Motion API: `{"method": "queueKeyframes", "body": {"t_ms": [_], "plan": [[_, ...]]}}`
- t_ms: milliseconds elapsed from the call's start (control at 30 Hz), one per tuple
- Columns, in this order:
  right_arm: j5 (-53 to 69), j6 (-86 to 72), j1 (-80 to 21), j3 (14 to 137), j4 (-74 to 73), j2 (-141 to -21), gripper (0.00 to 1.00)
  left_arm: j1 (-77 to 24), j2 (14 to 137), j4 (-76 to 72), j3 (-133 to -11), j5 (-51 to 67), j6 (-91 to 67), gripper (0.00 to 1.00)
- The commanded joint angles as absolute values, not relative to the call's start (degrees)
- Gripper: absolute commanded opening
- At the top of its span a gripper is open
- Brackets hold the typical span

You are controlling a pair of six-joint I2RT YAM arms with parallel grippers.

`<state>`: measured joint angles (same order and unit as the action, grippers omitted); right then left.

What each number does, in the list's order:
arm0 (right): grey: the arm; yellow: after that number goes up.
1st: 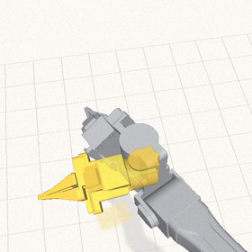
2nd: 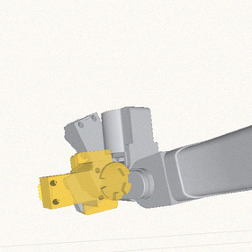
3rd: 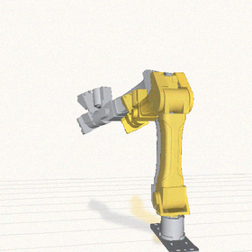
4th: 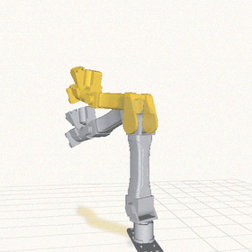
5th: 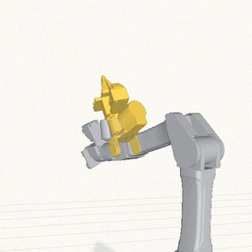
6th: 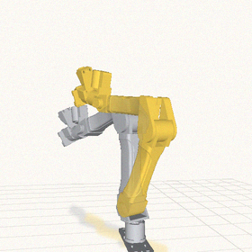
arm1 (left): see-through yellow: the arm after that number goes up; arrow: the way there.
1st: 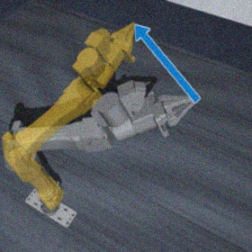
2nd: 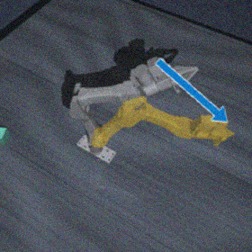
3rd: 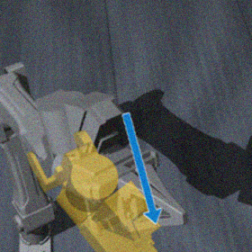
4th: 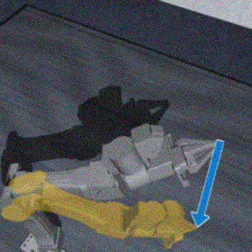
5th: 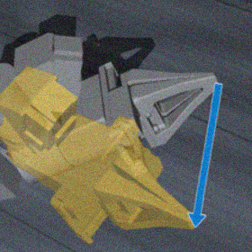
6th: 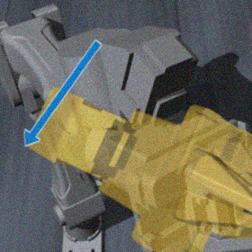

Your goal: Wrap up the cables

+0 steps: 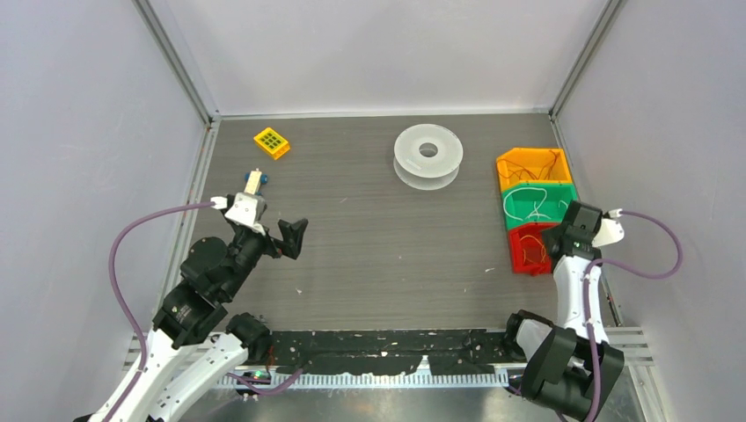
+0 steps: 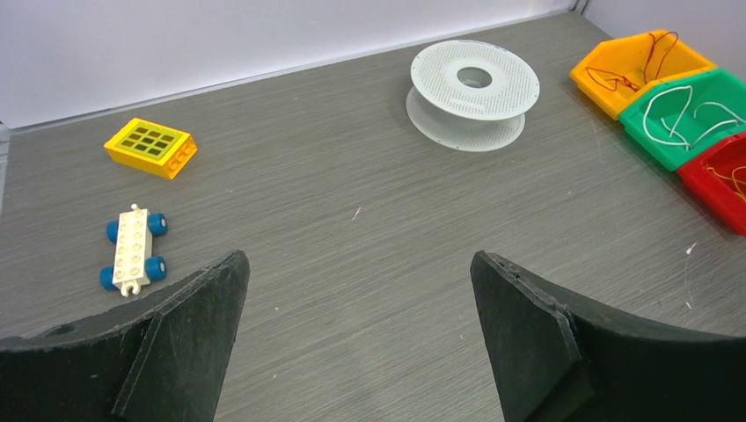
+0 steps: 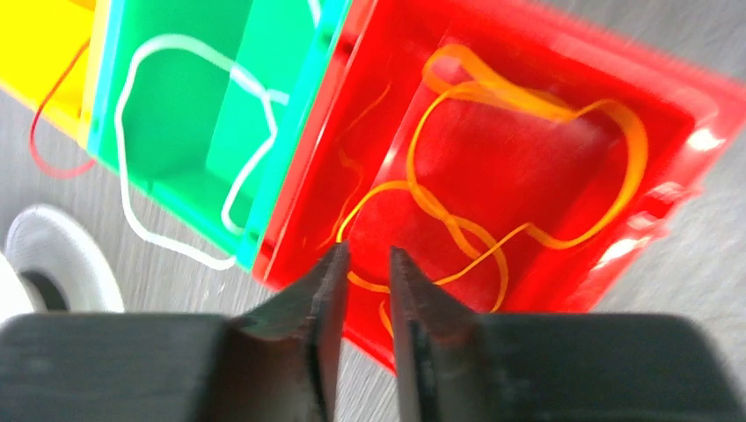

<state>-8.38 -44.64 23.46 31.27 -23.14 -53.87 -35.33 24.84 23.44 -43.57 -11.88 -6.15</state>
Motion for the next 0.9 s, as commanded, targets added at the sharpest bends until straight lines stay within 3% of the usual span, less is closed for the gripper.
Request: {"method": "queueKeyframes", "body": {"t_ms": [0,67,400,667,867], "plan": [[-22.96,-44.33,26.52,37.56,-25.67,-56.09,0.36,-35.17,23.32,20.84,-42.92,-11.47,-7.29,0.99],[-26.88,-42.81,26.62,38.14,-23.96,-55.99,0.43,-35.41,23.88,20.56,-42.70,-12.24,-7.23,0.99],[-33.45,-34.73,26.72,38.03,-18.42,-56.34,0.47,-36.04,28.87,21.49,-43.59,-11.43,-7.12,0.96],[-20.43,-15.66,26.72,42.33,-15.68,-60.76,0.49,-36.02,28.59,20.39,-42.77,-12.00,-7.77,0.96],[-8.65,-4.39,26.22,42.40,-13.04,-59.96,0.58,-36.05,28.75,20.47,-43.23,-7.87,-9.08,0.96]]}}
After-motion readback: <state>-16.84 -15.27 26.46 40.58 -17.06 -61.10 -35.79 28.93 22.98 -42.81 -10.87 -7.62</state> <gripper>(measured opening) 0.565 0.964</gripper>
